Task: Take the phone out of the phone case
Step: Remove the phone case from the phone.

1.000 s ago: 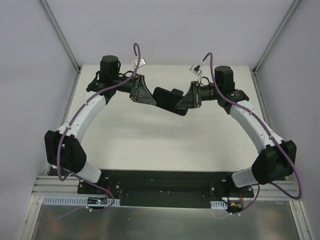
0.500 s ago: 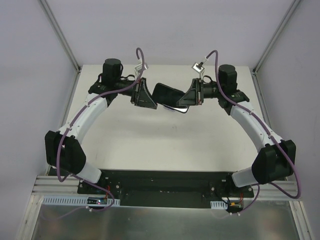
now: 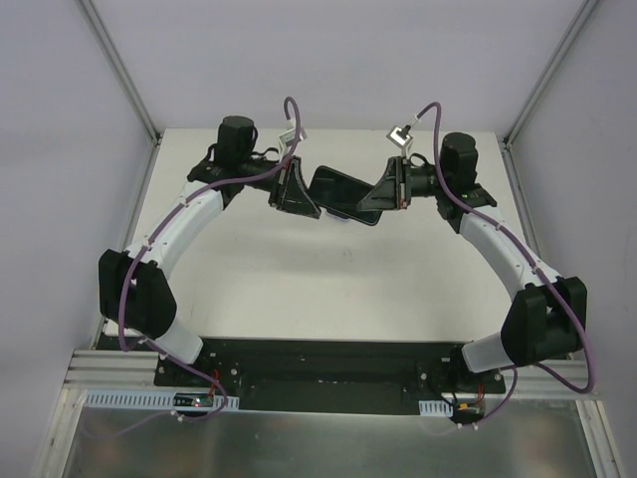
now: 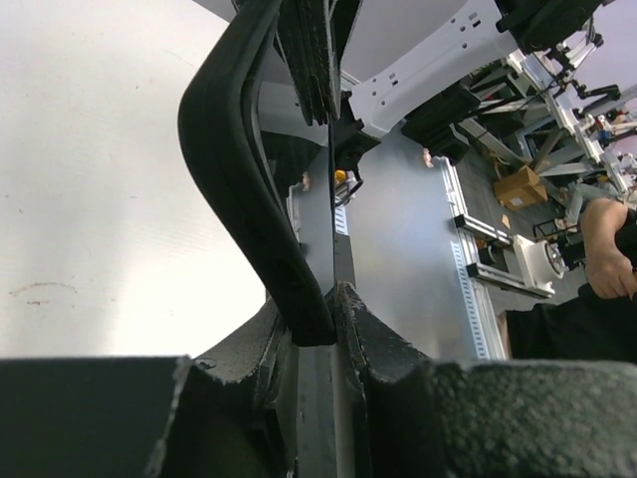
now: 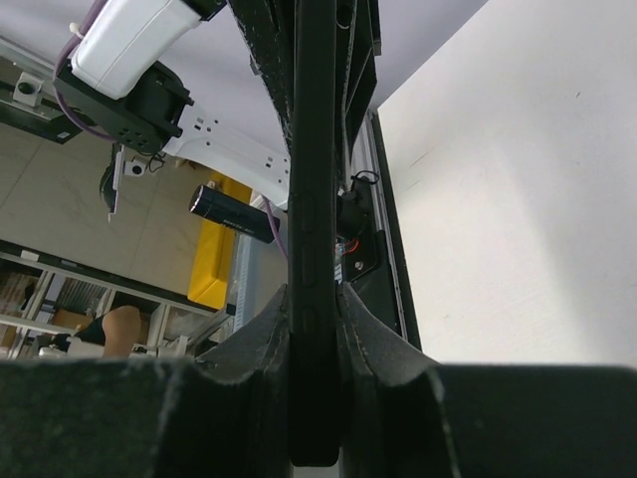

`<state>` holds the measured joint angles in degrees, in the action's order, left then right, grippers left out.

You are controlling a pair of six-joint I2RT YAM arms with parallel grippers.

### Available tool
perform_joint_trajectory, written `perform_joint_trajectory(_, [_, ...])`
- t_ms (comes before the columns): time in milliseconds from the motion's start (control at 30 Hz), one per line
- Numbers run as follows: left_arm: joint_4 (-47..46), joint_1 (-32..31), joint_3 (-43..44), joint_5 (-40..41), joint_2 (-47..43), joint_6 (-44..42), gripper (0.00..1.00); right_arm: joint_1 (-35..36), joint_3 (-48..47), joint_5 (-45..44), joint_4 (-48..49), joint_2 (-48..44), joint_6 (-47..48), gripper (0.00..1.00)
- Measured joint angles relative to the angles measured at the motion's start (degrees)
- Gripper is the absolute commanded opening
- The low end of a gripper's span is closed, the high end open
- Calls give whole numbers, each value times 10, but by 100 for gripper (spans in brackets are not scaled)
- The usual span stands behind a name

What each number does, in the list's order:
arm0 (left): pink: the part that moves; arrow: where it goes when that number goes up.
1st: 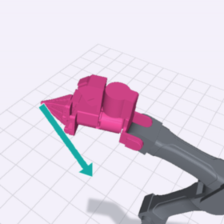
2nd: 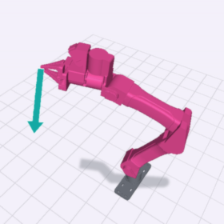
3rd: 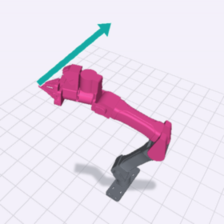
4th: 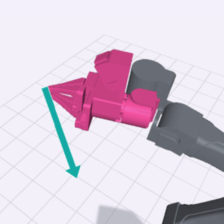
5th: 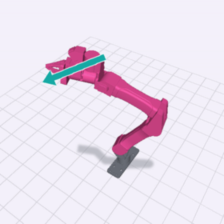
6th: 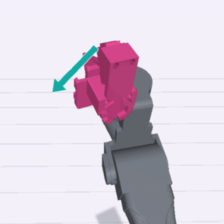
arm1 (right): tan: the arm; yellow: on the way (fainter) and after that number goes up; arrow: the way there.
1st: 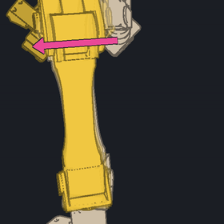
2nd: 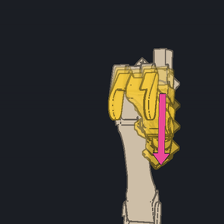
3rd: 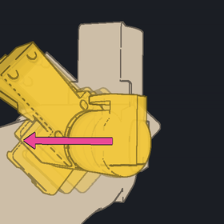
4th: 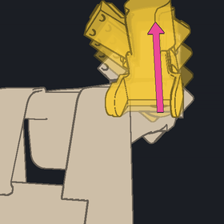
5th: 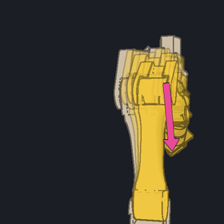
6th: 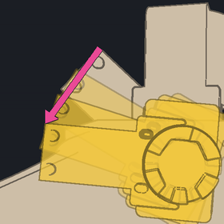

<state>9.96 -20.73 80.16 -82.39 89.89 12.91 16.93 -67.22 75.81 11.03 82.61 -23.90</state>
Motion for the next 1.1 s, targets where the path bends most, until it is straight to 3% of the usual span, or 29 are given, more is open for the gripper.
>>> perform_joint_trajectory(433, [33,-15,24,-8,0,-57,0,-10,5,56,139,30,-148,0])
perform_joint_trajectory(533, [204,-41,78,56,2,-213,0,-13,5,85,195,48,-203,0])
perform_joint_trajectory(733, [385,-115,111,199,-12,-395,0,-19,5,131,269,60,-287,0])
perform_joint_trajectory(933, [403,-120,116,303,-15,-457,0,-14,5,127,306,74,-351,0])
perform_joint_trajectory(1100, [403,-120,128,336,-15,-459,0,-13,5,115,321,77,-369,0])
